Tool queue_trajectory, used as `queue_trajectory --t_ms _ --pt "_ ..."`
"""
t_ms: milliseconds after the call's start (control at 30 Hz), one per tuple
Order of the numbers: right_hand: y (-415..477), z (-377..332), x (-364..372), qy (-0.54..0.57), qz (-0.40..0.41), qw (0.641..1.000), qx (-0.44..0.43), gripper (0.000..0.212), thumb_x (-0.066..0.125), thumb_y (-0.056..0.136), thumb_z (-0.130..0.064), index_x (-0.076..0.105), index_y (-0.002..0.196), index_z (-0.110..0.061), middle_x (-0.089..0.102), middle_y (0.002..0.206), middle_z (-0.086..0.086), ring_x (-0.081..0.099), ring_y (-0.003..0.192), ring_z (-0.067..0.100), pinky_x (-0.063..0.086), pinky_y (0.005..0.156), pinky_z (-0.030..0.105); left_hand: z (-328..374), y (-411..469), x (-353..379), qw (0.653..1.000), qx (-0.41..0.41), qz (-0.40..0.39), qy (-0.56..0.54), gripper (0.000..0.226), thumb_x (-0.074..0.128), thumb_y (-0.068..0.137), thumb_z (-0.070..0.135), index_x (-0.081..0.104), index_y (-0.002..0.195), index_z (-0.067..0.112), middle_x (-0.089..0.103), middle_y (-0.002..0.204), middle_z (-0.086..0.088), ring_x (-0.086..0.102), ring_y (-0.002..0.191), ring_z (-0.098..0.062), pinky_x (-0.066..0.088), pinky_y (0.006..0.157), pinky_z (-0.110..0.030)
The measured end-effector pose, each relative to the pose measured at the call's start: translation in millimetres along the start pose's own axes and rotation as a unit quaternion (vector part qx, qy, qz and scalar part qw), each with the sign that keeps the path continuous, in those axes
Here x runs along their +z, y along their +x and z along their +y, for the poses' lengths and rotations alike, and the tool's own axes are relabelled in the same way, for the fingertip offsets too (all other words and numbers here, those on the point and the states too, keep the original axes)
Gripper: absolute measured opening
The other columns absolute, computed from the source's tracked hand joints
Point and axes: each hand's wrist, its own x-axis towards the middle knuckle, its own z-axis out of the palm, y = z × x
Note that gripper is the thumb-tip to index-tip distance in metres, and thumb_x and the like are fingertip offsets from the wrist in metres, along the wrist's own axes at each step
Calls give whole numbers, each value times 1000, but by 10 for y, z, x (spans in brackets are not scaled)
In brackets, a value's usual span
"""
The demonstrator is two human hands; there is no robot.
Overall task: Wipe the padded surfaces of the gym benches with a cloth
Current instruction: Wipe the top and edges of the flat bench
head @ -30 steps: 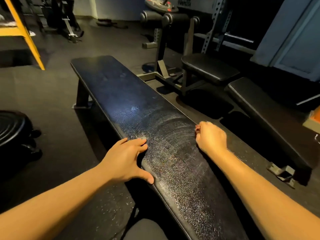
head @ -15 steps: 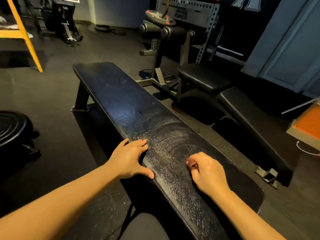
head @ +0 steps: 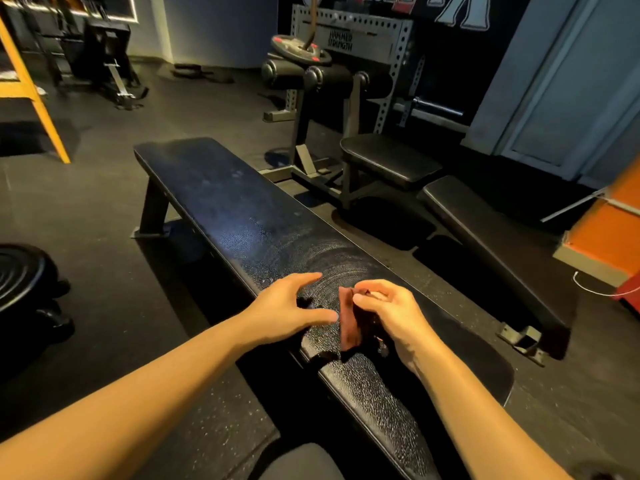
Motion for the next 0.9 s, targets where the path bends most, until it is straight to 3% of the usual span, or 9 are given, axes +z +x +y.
queue_trajectory --t_ms 67,167,300,400,467,567,700,800,900 --pt "3 -41 66 4 -5 1000 -24 22 73 90 -7 73 109 -16 78 98 2 73 93 17 55 79 22 104 81 50 997 36 6 -67 74 84 78 51 56 143 30 62 140 10 58 128 -5 43 115 -38" --pt "66 -88 102 -30 -12 996 -79 26 73 89 -3 71 111 -17 78 99 -1 73 96 11 57 89 26 124 201 71 996 62 61 -24 28 79 76 39 69 102 37 74 99 17 70 95 -4 57 92 -42" --pt "23 29 -46 -81 3 990 -115 25 71 90 -3 69 110 -18 78 99 -4 72 98 7 54 89 23 19 222 -162 979 81 167 82 19 67 77 23 56 91 31 67 85 13 62 83 -12 53 75 -37" --pt "-28 261 -136 -146 66 982 -97 20 72 90 -7 70 103 -23 76 96 -5 72 92 15 57 86 36 -232 308 -405 935 118 272 193 22 69 78 17 54 93 23 59 88 10 54 84 -20 45 70 -38" --pt "-64 396 -140 -223 97 967 -81 18 71 91 -11 70 101 -25 73 96 -10 69 92 9 54 90 36 -443 384 -416 939 103 249 214 22 69 81 16 53 95 18 57 84 8 53 81 -22 45 68 -38" --pt "-185 497 -152 -289 128 946 -80 17 68 94 -17 69 108 -27 70 103 -14 65 100 5 50 92 30 -744 344 -243 950 120 176 227 18 62 87 33 60 104 27 66 92 9 59 87 -19 52 74 -37" --pt "-366 565 -245 -396 165 899 -90 21 64 95 -20 67 116 -22 64 112 -12 58 109 10 45 90 30 -789 178 -28 946 162 203 197 6 65 87 39 66 89 34 71 94 16 63 94 -13 51 76 -31" --pt "-467 673 -298 -442 170 877 -78 23 65 95 -22 66 118 -19 62 119 -11 56 117 14 39 90 28 -505 98 423 951 228 171 123 5 71 85 35 71 90 33 73 107 21 65 107 -5 53 95 -32" --pt "-532 801 -301 -443 158 880 -71 27 68 94 -24 67 120 -18 61 134 -6 52 128 18 40 104 32 -234 14 865 930 335 106 106 15 72 85 35 74 96 25 74 111 12 63 111 -9 44 107 -27"
